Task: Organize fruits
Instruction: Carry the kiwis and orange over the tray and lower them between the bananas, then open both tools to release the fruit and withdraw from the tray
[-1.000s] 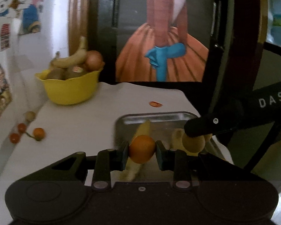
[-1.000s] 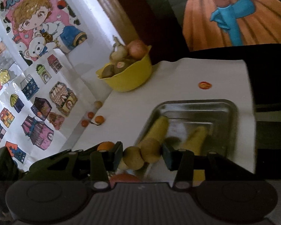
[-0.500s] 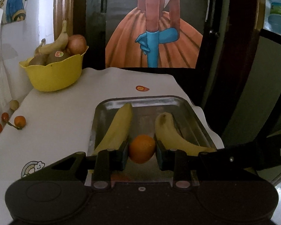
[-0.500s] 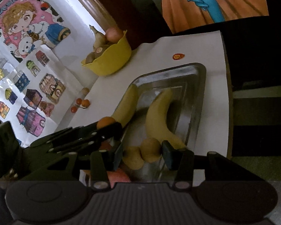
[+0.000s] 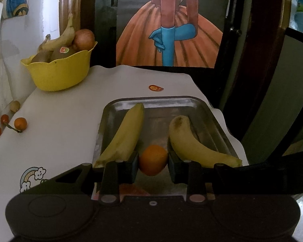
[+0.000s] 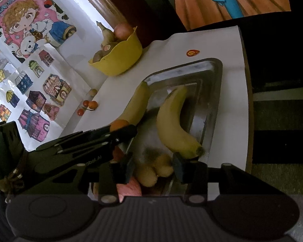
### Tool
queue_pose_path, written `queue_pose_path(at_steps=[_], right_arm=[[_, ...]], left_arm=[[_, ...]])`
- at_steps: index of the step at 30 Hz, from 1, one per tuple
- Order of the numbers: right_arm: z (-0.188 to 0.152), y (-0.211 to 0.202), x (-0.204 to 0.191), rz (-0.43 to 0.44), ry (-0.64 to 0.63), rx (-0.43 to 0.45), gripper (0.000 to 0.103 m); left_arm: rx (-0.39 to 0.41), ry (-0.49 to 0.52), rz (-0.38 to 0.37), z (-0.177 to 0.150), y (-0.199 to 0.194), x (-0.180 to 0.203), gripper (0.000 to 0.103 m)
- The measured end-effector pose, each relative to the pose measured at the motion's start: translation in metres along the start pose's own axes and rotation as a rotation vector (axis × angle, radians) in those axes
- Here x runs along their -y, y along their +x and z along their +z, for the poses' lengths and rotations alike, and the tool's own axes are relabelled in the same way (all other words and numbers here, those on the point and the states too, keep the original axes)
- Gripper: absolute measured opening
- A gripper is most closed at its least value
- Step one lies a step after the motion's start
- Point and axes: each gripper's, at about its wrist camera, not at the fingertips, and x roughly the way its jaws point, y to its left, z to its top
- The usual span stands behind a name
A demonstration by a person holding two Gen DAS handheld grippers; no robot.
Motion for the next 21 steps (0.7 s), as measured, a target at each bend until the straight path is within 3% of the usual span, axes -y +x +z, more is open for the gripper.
queue_pose_path(at_steps=[3,9,17,21], right_arm=[[-0.001,0.000,0.002,-0.005,0.000,-0.005,0.052],[-0.005,-0.009,0.004,-0.009,0.003,0.008,0.061],[-0.009,-0.034,-0.007,-0.022,-0.017,0.068,0.084],[-0.016,-0.047,-0.023,-0.038,-0.055,0.117,0.096]], left_arm=[[0.013,-0.006,0.000,0.001,-0.002,0.000,0.036],[0.047,-0.014,-0.004,0.004,-0.015,0.000,0.053],[0.148,-0.079,0.026,0.009,-0.053,-0.013,0.095],[0.204,-0.111,0.062,0.006,-0.079,-0.026,0.102]])
